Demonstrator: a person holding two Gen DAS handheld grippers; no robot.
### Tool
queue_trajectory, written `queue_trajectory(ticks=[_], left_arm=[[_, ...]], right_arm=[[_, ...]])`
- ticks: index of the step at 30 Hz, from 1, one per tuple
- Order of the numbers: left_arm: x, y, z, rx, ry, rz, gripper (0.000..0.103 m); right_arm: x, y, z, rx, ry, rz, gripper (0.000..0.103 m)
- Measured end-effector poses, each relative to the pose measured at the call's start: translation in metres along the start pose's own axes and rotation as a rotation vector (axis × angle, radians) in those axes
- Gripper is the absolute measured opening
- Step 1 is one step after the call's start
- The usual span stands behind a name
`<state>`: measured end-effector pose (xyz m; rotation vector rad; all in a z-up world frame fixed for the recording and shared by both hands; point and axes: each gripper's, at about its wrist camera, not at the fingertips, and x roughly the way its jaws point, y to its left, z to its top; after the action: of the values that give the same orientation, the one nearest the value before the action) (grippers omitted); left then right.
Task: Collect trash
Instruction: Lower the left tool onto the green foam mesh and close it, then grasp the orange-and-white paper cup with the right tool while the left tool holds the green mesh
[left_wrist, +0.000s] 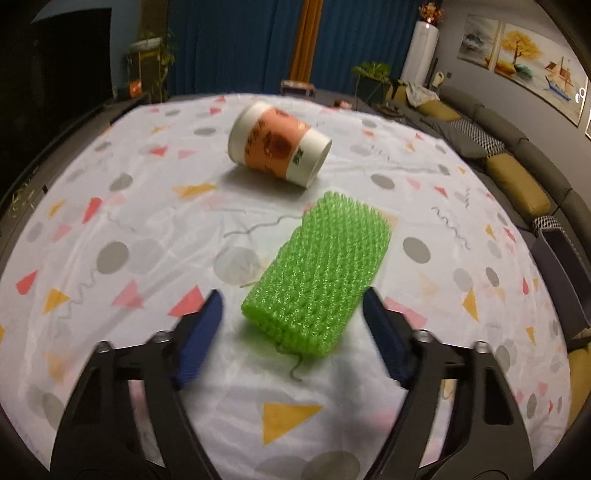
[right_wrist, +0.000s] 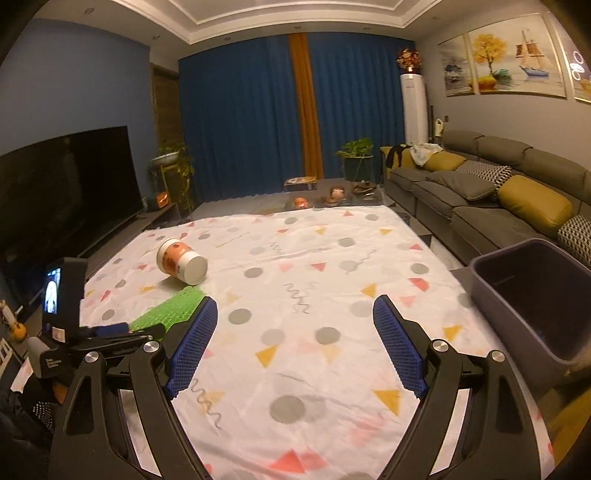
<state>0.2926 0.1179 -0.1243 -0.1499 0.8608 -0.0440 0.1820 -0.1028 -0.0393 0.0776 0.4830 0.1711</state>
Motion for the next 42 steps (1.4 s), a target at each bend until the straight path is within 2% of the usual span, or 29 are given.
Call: queue_trajectory(ticks=[1,2,4,6,7,10,12,14,18,21,29,34,42], left_arm=[[0.003,0.000,0.000,0.003,0.010,-0.012,0.056],[0.004,0.000,0.000,0.006,0.012,-0.015,0.056],[0.002,0.000,0.001,0.015,0.003,-0.039,0.041],[-0.001,0.000,0.001,0.016,-0.013,-0.046,0.030],[-0.003,0.001,0.001,0.012,-0.024,-0.053,0.020],[-0.012,0.006,0.002,-0.010,-0.052,-0.077,0.010],[-0.023,0.011,0.003,-0.025,-0.085,-0.073,0.010],[-0.043,0.020,0.007,-0.048,-0.153,-0.059,0.010],[-0.071,0.046,0.014,-0.135,-0.274,0.068,0.010],[-0.077,0.069,0.014,-0.228,-0.308,0.152,0.010],[-0.065,0.109,0.013,-0.381,-0.266,0.183,0.010],[-0.060,0.123,0.012,-0.412,-0.254,0.213,0.010],[-0.055,0.129,0.011,-0.426,-0.241,0.233,0.010]], right_arm=[[0.004,0.003,0.001,-0.005,0.005,0.001,0.084],[0.008,0.005,0.002,-0.009,0.010,0.003,0.084],[0.017,0.011,0.003,-0.015,0.025,0.012,0.084],[0.025,0.017,0.004,-0.021,0.036,0.018,0.084],[0.029,0.021,0.005,-0.026,0.044,0.021,0.084],[0.043,0.031,0.006,-0.039,0.066,0.034,0.084],[0.052,0.037,0.007,-0.048,0.082,0.043,0.084],[0.061,0.044,0.010,-0.055,0.093,0.053,0.084],[0.091,0.068,0.019,-0.089,0.113,0.098,0.084],[0.116,0.090,0.023,-0.130,0.124,0.132,0.084],[0.193,0.137,0.034,-0.216,0.187,0.196,0.084],[0.223,0.160,0.041,-0.270,0.212,0.235,0.084],[0.251,0.175,0.040,-0.312,0.274,0.242,0.083]])
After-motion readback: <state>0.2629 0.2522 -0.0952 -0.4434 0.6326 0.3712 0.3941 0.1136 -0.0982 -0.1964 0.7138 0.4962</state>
